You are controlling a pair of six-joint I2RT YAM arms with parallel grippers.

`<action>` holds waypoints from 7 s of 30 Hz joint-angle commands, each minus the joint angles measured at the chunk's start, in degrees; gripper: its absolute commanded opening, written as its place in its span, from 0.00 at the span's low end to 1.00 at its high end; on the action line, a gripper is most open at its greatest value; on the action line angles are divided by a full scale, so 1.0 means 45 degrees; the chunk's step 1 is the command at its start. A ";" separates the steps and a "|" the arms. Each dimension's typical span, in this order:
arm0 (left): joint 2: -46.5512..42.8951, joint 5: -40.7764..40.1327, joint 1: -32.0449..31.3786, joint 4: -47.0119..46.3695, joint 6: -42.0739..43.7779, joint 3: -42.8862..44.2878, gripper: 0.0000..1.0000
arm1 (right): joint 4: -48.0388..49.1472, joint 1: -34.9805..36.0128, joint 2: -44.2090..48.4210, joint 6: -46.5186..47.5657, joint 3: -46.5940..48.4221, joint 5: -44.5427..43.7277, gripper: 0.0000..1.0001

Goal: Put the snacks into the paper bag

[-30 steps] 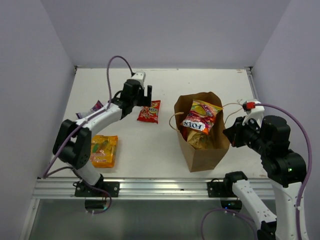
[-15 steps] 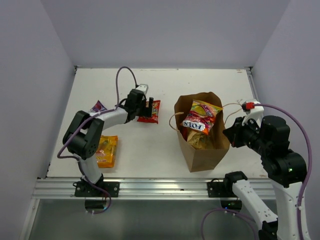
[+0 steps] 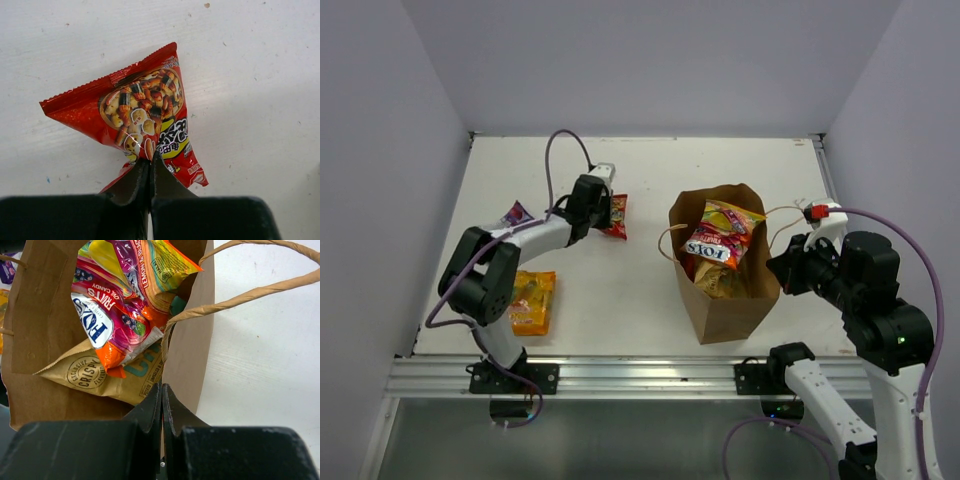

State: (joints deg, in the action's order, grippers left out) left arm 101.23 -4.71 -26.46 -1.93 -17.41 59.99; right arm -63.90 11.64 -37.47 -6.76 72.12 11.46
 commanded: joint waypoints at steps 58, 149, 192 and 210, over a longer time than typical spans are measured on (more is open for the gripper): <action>-0.6219 -0.2484 -0.9471 0.2153 0.1055 0.4678 0.64 | -0.0117 0.0226 0.0007 0.0175 0.0634 0.0011 0.00; -0.6267 0.6223 -0.5152 0.2989 -0.0331 0.5752 0.00 | -0.0214 0.1027 -0.0344 0.0253 0.0556 -0.0751 0.00; -0.8840 -0.6190 -0.6581 0.5873 -0.1352 0.4963 1.00 | -0.0331 0.1046 -0.0149 0.0273 0.0673 -0.0673 0.00; -0.9802 -1.1219 -0.6601 1.5801 -1.5701 -0.3523 1.00 | -0.0234 0.1144 0.0573 0.0234 0.0459 -0.0360 0.00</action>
State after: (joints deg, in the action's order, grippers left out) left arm 55.16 -49.78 -56.01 61.10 -75.81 43.62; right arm -66.19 16.47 -36.18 -6.37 73.32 8.45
